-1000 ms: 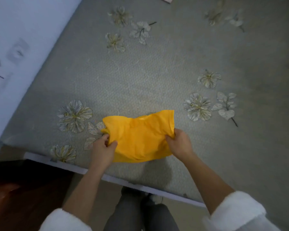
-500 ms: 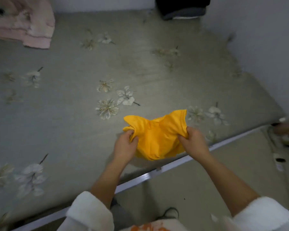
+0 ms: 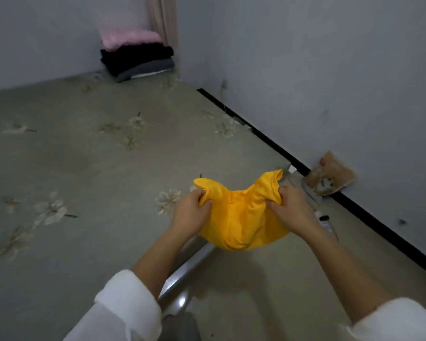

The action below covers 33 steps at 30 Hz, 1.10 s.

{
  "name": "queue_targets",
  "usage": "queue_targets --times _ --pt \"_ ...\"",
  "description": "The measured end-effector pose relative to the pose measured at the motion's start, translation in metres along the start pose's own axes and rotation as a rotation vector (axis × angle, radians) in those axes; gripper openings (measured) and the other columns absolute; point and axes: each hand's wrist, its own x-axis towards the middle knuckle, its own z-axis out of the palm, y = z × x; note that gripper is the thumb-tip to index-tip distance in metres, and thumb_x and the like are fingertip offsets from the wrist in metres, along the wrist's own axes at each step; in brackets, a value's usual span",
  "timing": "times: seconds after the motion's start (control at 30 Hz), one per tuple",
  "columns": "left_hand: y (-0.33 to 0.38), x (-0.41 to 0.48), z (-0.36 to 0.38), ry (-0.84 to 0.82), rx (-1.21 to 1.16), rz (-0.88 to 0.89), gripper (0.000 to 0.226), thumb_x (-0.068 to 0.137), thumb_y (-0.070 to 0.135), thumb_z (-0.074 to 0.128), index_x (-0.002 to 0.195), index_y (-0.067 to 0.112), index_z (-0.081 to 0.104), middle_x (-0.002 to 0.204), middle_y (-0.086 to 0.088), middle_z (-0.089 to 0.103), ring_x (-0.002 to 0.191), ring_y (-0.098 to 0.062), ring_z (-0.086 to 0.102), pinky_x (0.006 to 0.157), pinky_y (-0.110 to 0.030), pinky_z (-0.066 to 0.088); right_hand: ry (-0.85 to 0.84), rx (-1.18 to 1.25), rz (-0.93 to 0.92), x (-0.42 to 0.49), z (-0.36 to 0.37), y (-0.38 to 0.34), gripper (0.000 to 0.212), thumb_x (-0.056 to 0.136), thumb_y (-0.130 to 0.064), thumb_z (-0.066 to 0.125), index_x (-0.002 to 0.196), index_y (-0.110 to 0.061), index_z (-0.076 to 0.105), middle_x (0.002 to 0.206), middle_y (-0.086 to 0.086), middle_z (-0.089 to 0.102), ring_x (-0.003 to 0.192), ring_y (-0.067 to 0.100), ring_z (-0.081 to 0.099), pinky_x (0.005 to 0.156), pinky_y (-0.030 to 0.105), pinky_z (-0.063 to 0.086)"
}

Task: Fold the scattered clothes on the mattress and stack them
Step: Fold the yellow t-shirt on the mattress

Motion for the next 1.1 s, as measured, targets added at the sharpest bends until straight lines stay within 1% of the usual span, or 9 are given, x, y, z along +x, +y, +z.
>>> queue_targets --times 0.1,0.2,0.3,0.4,0.63,0.77,0.87,0.97,1.1 --pt "0.042 0.045 0.031 -0.048 0.028 0.076 0.011 0.091 0.020 0.059 0.084 0.013 0.054 0.075 -0.006 0.054 0.081 -0.030 0.058 0.059 -0.030 0.025 0.058 0.013 0.050 0.032 -0.020 0.044 0.045 0.084 -0.021 0.066 0.057 -0.027 0.030 0.068 -0.005 0.033 0.077 0.034 0.049 0.063 0.036 0.031" --pt "0.073 0.102 0.066 -0.078 0.039 0.127 0.010 0.091 0.021 0.060 0.089 0.012 0.058 0.081 -0.010 0.059 0.083 -0.030 0.058 0.062 -0.029 0.028 0.086 0.009 0.068 0.074 -0.035 0.087 0.044 0.084 -0.022 0.066 0.058 -0.026 0.031 0.073 -0.002 0.037 0.075 0.025 0.043 0.064 0.033 0.029" --pt "0.101 0.167 0.105 -0.109 0.034 0.164 0.015 0.090 0.021 0.060 0.096 0.007 0.061 0.087 -0.013 0.063 0.083 -0.029 0.058 0.064 -0.029 0.030 0.110 -0.020 0.085 0.124 -0.051 0.130 0.026 0.086 -0.022 0.066 0.068 -0.014 0.049 0.082 0.006 0.044 0.087 0.029 0.048 0.067 0.032 0.029" --pt "0.131 0.228 0.139 -0.136 0.006 0.200 0.011 0.089 0.020 0.061 0.082 0.015 0.054 0.068 0.002 0.051 0.070 -0.022 0.052 0.059 -0.030 0.029 0.132 -0.078 0.121 0.176 -0.067 0.171 0.022 0.085 -0.024 0.065 0.081 -0.003 0.063 0.094 0.014 0.056 0.098 0.033 0.051 0.073 0.035 0.037" --pt "0.207 0.340 0.200 -0.136 -0.016 0.270 0.008 0.089 0.020 0.062 0.094 0.014 0.060 0.071 0.006 0.048 0.067 -0.012 0.045 0.057 -0.028 0.032 0.202 -0.247 0.223 0.288 -0.116 0.252 0.032 0.092 -0.034 0.056 0.111 -0.010 0.063 0.132 0.005 0.048 0.126 0.025 0.032 0.096 0.038 0.025" --pt "0.245 0.404 0.239 -0.077 -0.010 0.297 0.013 0.091 0.019 0.061 0.102 0.013 0.062 0.077 0.003 0.055 0.067 -0.008 0.049 0.058 -0.025 0.035 0.326 -0.297 0.096 0.360 -0.133 0.311 0.024 0.084 -0.036 0.060 0.093 -0.015 0.068 0.121 0.004 0.055 0.116 0.025 0.037 0.086 0.038 0.024" --pt "0.272 0.453 0.276 -0.010 -0.003 0.287 0.014 0.090 0.018 0.062 0.102 0.011 0.063 0.081 0.000 0.060 0.072 -0.012 0.053 0.061 -0.029 0.040 0.387 -0.358 0.007 0.424 -0.149 0.352 0.023 0.065 -0.036 0.063 0.075 -0.016 0.068 0.101 0.006 0.063 0.101 0.021 0.037 0.072 0.033 0.018" --pt "0.297 0.508 0.313 0.036 0.010 0.229 0.016 0.091 0.022 0.061 0.105 0.013 0.062 0.093 -0.002 0.064 0.086 -0.018 0.058 0.072 -0.031 0.044 0.440 -0.351 -0.081 0.494 -0.165 0.395 0.020 0.061 -0.033 0.066 0.071 -0.015 0.068 0.098 0.007 0.064 0.100 0.022 0.037 0.073 0.034 0.019" --pt "0.327 0.568 0.352 0.108 -0.005 0.095 0.017 0.092 0.026 0.060 0.106 0.017 0.062 0.094 0.002 0.064 0.086 -0.016 0.059 0.073 -0.031 0.046 0.412 -0.256 -0.152 0.583 -0.193 0.445 0.021 0.063 -0.031 0.067 0.072 -0.012 0.068 0.098 0.009 0.063 0.102 0.023 0.037 0.077 0.036 0.021"
